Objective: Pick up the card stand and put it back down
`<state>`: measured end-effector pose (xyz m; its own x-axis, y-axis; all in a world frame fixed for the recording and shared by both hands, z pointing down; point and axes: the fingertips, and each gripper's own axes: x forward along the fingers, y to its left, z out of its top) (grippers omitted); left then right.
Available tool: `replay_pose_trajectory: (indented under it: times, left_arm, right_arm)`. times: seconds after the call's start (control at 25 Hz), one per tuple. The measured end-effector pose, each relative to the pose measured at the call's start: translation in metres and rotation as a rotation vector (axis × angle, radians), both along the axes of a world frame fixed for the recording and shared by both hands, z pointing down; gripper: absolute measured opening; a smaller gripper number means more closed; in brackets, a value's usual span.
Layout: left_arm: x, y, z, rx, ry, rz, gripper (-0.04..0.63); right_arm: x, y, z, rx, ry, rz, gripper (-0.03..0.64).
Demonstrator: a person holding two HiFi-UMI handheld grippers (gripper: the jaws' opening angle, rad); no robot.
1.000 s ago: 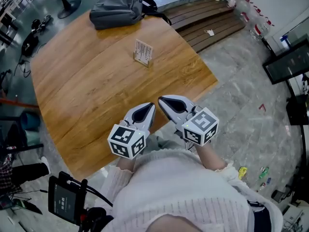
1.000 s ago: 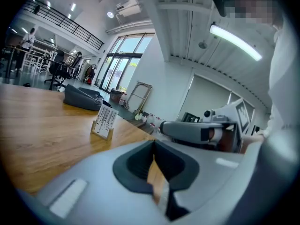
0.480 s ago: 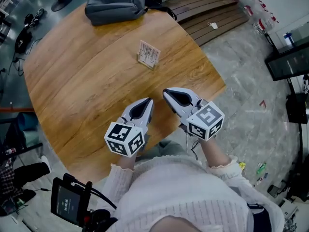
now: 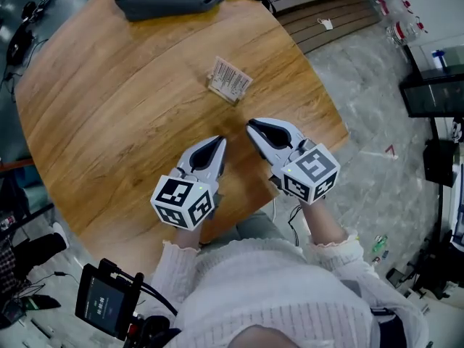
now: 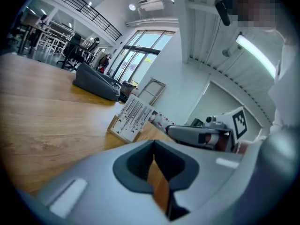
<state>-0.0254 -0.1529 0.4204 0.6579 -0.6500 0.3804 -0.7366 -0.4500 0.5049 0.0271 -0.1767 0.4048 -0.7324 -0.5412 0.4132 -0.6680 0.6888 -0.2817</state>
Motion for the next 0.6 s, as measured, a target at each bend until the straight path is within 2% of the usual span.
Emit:
replay_pose_trajectory:
  times: [0.28,0.44,0.6]
  left_arm:
    - [0.002,-0.022,0.036,-0.046,0.025,-0.001,0.008]
    - [0.006,-0.024,0.040,-0.056,0.026,0.005,0.008]
    - [0.010,-0.025,0.039,-0.060,0.026,0.012,0.008]
  right_arm:
    - [0.002,-0.035,0.041,-0.029,0.037,0.022,0.061]
    - [0.005,-0.046,0.052,-0.050,0.053,0.049,0.113]
    - [0.002,-0.054,0.059,-0.060,0.094,0.035,0.165]
